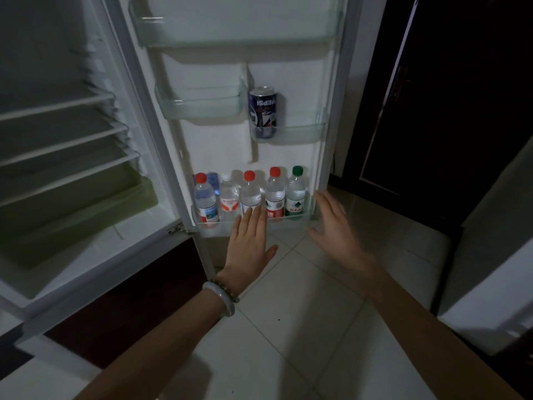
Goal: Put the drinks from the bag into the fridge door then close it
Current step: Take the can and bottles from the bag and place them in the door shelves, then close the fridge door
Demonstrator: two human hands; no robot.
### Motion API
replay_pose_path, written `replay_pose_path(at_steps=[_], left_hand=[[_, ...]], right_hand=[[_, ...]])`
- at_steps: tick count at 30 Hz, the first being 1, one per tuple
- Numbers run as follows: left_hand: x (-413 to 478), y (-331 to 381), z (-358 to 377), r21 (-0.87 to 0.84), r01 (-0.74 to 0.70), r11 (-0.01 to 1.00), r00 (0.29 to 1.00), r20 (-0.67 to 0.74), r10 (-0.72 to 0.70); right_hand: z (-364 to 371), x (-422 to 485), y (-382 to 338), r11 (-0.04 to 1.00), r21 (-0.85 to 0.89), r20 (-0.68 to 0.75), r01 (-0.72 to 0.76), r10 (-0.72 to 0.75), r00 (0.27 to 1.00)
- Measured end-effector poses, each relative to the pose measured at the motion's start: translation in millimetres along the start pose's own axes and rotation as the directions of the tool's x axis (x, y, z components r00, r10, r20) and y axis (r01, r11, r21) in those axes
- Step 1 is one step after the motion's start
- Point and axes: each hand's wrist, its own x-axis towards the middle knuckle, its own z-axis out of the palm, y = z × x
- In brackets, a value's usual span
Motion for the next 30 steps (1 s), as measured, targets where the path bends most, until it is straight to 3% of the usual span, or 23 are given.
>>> replay_pose_path(at_steps=[8,15,22,30], left_hand=[[57,44,28,-0.027,0.026,0.999,1.000,0.013,-0.025],[111,86,44,-0.025,0.201,0.979,0.980,0.006,-0.201],[130,112,51,0.012,0.310,0.951,0.950,-0.033,-0.310],[139,124,47,0.080,0.353,0.932,0.935,-0.006,-0.353]], right_hand=[[-16,49,77,0.999,0.019,0.019,0.027,-0.028,0.999],[-22,136,151,0.995,-0.029,0.121,0.097,-0.093,0.988],[-17,210,185,0.986,0.159,0.243,-0.044,0.004,0.970],[-3,241,181,0.934,0.351,0.305,-0.063,-0.051,0.951]])
